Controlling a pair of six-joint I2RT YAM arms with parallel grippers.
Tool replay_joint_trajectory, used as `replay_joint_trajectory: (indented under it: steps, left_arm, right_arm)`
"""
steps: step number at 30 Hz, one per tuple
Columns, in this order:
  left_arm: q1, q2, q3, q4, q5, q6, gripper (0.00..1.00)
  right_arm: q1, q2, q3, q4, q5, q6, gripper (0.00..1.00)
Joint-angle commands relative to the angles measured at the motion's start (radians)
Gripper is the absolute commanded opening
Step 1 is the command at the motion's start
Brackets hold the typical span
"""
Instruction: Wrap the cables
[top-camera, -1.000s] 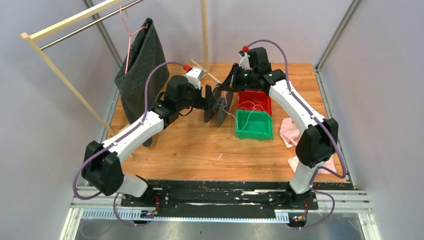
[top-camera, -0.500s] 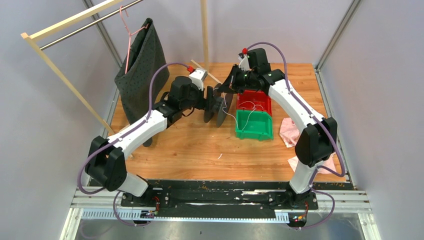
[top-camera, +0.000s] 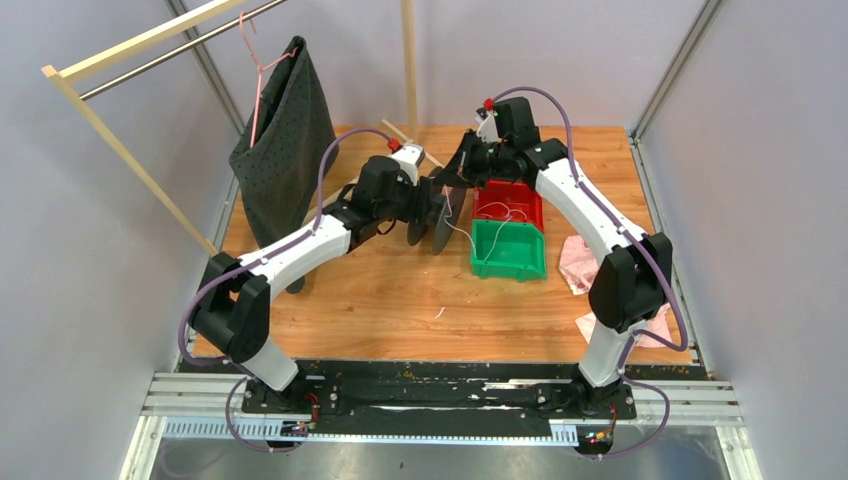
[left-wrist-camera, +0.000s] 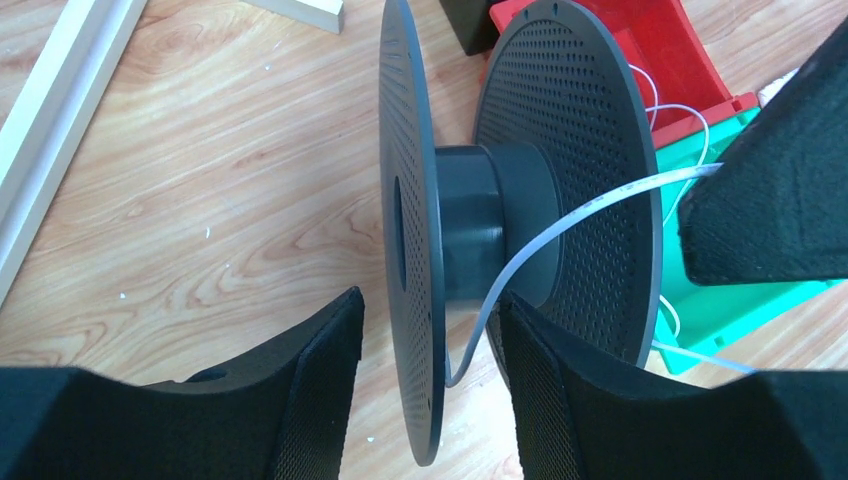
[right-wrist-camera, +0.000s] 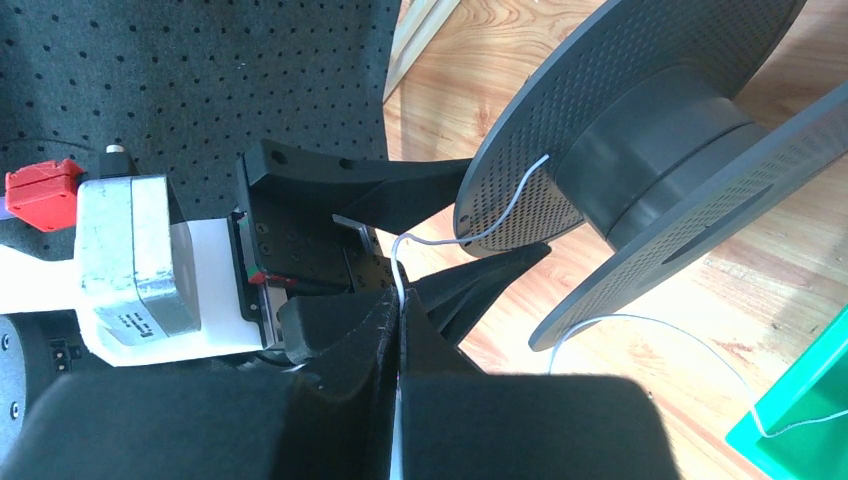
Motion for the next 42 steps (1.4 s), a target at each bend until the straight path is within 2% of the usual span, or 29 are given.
replay_joint_trajectory:
  steps: [1, 15, 21, 28, 42]
  left_arm:
    - [-0.006, 0.010, 0.038, 0.039, -0.021, 0.002, 0.54]
    - [-0.006, -0.008, 0.046, 0.039, -0.021, 0.000, 0.53]
    - [-0.006, -0.005, 0.055, 0.039, -0.021, 0.004, 0.35]
    - [-0.006, 0.005, 0.066, 0.035, -0.021, 0.007, 0.26]
    - [-0.006, 0.049, 0.075, 0.021, -0.010, 0.022, 0.37]
  right_arm:
    - [-0.017, 0.004, 0.006, 0.012, -0.028, 0.011, 0.01]
    - [-0.037, -0.002, -0.010, 0.014, -0.029, 0.014, 0.01]
    - [-0.038, -0.002, -0.012, 0.015, -0.029, 0.014, 0.01]
    - [-0.039, 0.003, -0.011, 0.014, -0.031, 0.014, 0.01]
    - [-0.046, 0.007, -0.011, 0.019, -0.041, 0.021, 0.01]
